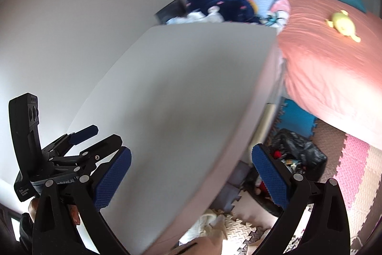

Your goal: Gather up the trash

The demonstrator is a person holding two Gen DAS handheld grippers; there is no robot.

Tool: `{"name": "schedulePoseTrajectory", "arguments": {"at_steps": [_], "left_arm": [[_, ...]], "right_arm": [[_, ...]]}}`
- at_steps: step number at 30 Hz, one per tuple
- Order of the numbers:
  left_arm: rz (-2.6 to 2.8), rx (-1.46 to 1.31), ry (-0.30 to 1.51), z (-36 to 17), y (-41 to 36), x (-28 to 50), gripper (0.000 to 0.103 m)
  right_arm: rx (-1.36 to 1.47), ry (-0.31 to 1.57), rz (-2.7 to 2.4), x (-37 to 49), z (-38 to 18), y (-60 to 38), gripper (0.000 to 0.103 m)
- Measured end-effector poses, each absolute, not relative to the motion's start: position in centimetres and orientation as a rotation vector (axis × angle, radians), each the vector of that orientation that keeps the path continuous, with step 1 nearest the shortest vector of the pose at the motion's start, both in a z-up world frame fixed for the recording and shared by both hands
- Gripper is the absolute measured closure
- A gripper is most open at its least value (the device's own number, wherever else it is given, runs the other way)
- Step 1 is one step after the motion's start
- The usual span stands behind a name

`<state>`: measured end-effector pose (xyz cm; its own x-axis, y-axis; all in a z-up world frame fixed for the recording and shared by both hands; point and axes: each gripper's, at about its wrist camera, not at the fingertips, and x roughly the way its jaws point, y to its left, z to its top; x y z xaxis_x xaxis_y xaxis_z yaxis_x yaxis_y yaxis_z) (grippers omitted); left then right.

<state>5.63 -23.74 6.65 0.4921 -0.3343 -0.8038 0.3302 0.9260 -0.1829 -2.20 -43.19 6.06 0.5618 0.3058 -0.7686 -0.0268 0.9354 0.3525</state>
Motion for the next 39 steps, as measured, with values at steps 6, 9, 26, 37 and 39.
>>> {"name": "schedulePoseTrajectory", "arguments": {"at_steps": [6, 9, 26, 37, 39], "left_arm": [[-0.293, -0.041, 0.972, 5.8, -16.7, 1.9, 0.006], [-0.251, -0.055, 0.958, 5.6, -13.7, 0.2, 0.006], [-0.069, -0.068, 0.947, 2.8, -0.7, -8.0, 0.006], [-0.028, -0.059, 0.966, 0.9, 1.5, -7.4, 0.006], [-0.021, -0.052, 0.96, 0.9, 1.6, -7.4, 0.006]], "right_arm": [[0.268, 0.989, 0.321, -2.7, 4.9, -35.6, 0.002], [0.252, 0.982, 0.343, -3.6, 4.5, -32.6, 0.002], [0.147, 1.053, 0.32, -9.5, 0.7, -19.1, 0.002], [0.077, 1.006, 0.193, -10.7, -0.1, -16.9, 0.002], [0.045, 0.993, 0.167, -10.7, -0.2, -16.6, 0.002]]}}
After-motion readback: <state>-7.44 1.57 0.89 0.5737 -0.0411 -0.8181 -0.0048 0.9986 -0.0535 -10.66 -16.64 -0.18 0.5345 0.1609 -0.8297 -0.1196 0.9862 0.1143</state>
